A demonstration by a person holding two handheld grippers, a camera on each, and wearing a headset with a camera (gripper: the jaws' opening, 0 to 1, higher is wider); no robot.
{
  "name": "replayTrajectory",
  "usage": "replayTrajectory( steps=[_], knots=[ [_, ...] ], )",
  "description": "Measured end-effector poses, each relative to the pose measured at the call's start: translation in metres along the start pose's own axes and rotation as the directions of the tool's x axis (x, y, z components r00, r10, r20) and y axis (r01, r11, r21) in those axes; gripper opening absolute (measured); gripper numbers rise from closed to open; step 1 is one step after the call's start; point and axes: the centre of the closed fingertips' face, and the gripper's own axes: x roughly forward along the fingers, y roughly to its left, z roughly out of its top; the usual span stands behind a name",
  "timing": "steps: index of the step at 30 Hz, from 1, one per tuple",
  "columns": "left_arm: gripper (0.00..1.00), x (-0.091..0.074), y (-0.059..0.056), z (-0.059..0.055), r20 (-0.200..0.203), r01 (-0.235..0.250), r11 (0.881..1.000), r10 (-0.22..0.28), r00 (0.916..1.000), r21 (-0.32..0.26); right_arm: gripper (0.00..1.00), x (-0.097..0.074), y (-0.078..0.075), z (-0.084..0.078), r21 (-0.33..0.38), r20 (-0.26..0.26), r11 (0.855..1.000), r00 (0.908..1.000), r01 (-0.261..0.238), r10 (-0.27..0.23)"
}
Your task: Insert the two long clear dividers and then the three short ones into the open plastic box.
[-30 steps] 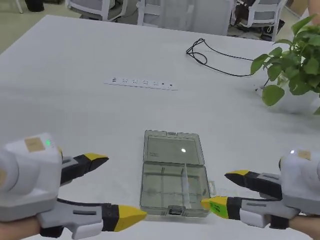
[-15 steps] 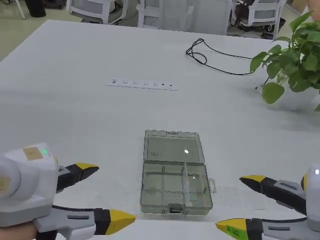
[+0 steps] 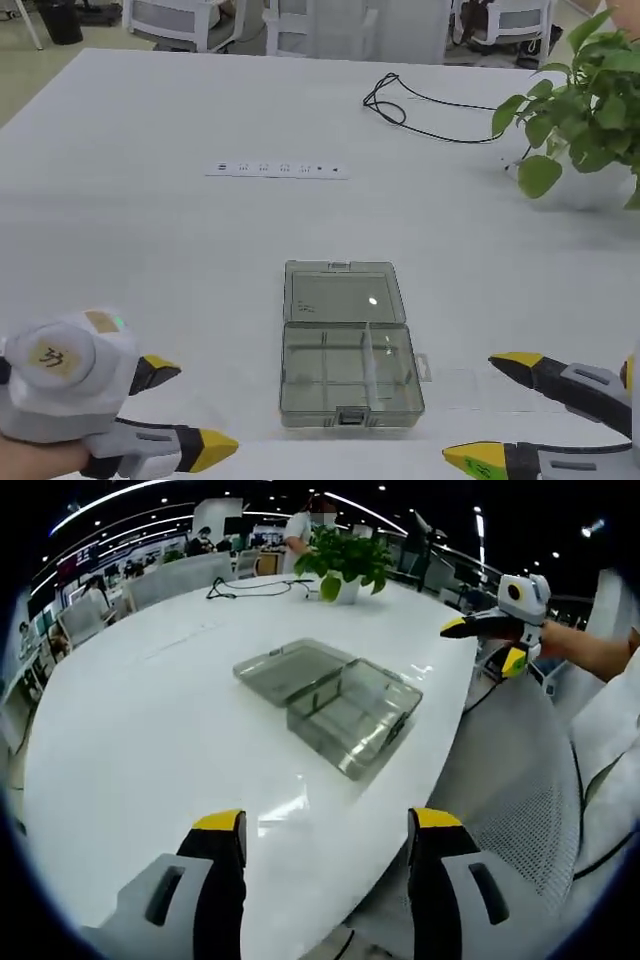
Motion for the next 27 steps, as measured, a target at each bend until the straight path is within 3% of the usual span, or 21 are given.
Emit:
replayTrajectory(
  steps=[8, 15, 17, 23, 27],
  knots=[
    [0.54, 0.02, 0.018, -0.024, -0.128, -0.017, 0.999, 0.013, 0.9917, -0.029, 0.74, -0.004, -0.002, 0.001, 0.011, 0.019, 1.0, 0.9997, 0.018, -0.019],
    [0.48, 0.032, 0.026, -0.036, -0.219, -0.034, 0.999, 0.032, 0.9752, -0.006, 0.74, -0.005, -0.002, 0.004, 0.022, 0.037, 0.999, 0.9989, 0.029, -0.03],
    [0.46, 0.034, 0.027, -0.04, -0.253, -0.042, 0.999, 0.04, 0.9667, -0.003, 0.74, -0.005, -0.002, 0.004, 0.026, 0.042, 0.999, 0.9986, 0.031, -0.032],
    [0.43, 0.041, 0.029, -0.049, -0.308, -0.042, 0.999, 0.044, 0.9504, 0.014, 0.74, -0.004, -0.002, 0.006, 0.031, 0.051, 0.999, 0.998, 0.036, -0.038],
    [0.4, 0.041, 0.031, -0.05, -0.322, -0.05, 0.997, 0.064, 0.9444, 0.052, 0.73, -0.004, -0.002, 0.007, 0.035, 0.054, 0.999, 0.9978, 0.037, -0.039]
  ],
)
